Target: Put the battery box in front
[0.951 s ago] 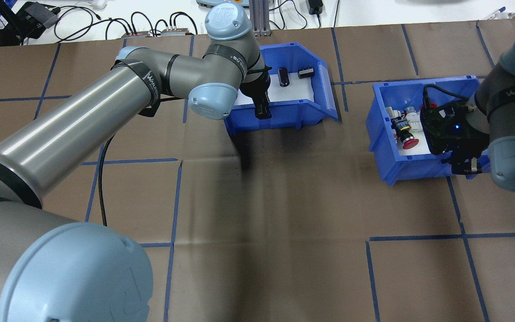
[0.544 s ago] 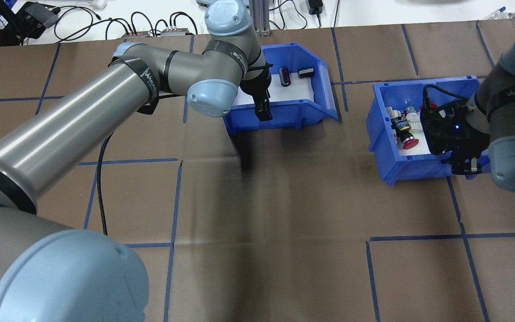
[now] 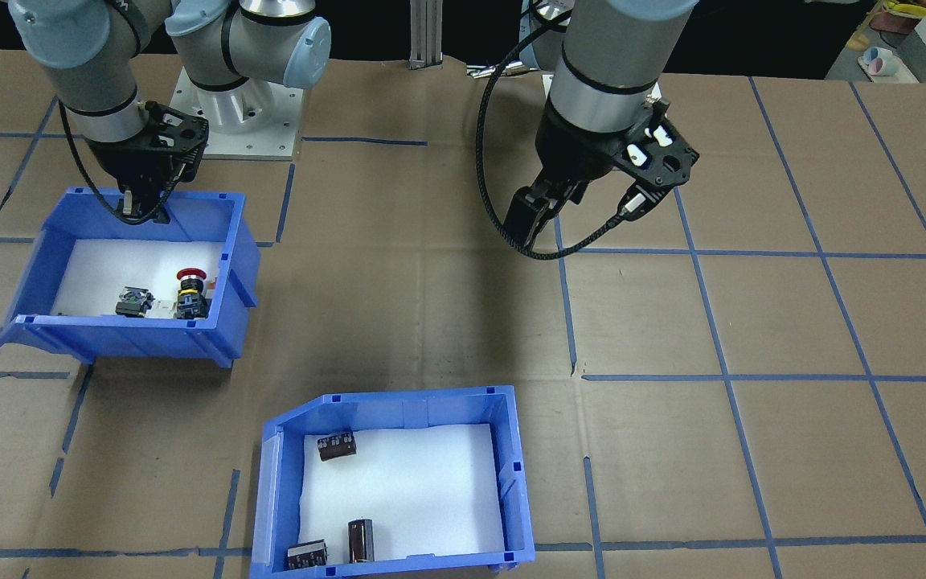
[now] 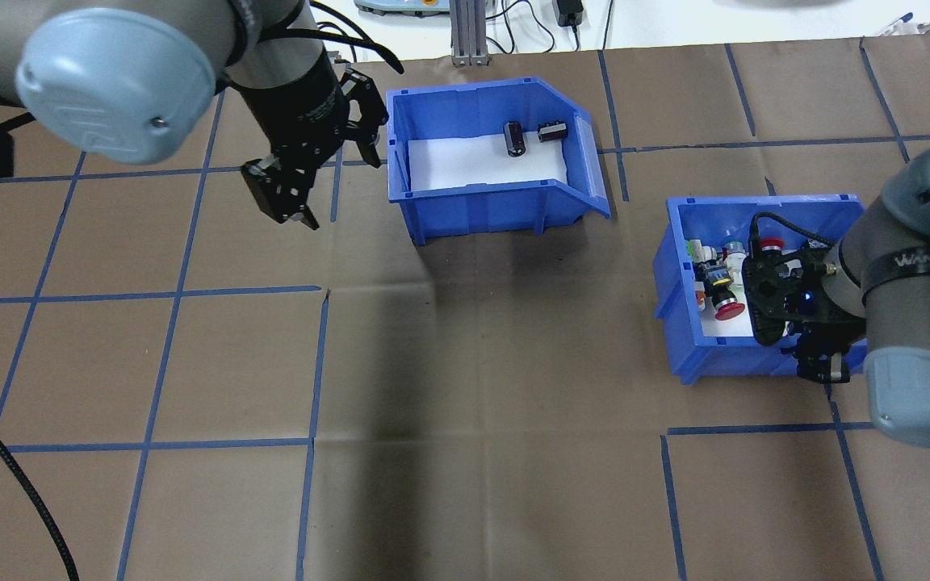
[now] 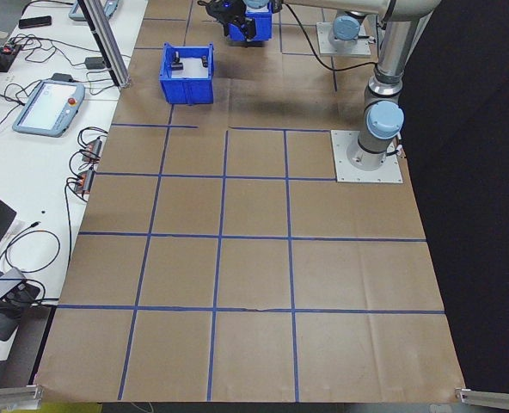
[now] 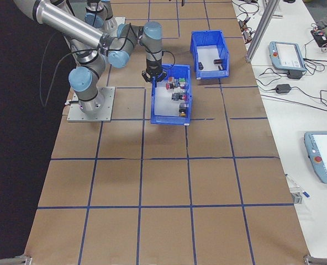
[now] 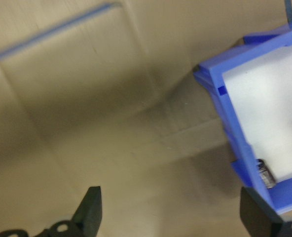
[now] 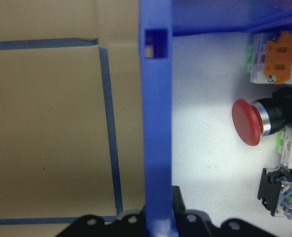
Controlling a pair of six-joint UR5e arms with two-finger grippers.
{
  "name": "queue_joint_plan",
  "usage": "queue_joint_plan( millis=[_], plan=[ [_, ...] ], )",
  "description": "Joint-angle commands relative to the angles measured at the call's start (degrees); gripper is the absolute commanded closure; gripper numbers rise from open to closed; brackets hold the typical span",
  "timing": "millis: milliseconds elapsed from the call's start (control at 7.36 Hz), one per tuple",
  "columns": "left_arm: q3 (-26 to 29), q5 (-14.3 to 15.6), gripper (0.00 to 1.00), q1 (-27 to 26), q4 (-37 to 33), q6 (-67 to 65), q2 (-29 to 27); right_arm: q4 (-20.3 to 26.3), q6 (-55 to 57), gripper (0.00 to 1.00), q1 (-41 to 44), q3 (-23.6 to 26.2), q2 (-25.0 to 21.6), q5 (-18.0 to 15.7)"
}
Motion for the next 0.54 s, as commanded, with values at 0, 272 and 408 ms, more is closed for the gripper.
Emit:
queue_joint_plan(
  millis=[0,272,408],
  plan=[
    [-1.0,2.1,0.01,2.4,-4.1,35.5,4.3,-0.1,3.7,0.95,5.0,3.1,-3.1,0.6],
    [-3.0,2.1,0.01,4.0,-3.6,54.9,6.9,-0.2,14.4,0.95,15.4,3.0,-2.6,0.6],
    [-3.1,2.0,0.01,4.2,-3.7,57.8,7.9,-1.7,19.2,0.95,20.2,2.9,-2.3,0.6]
  ],
)
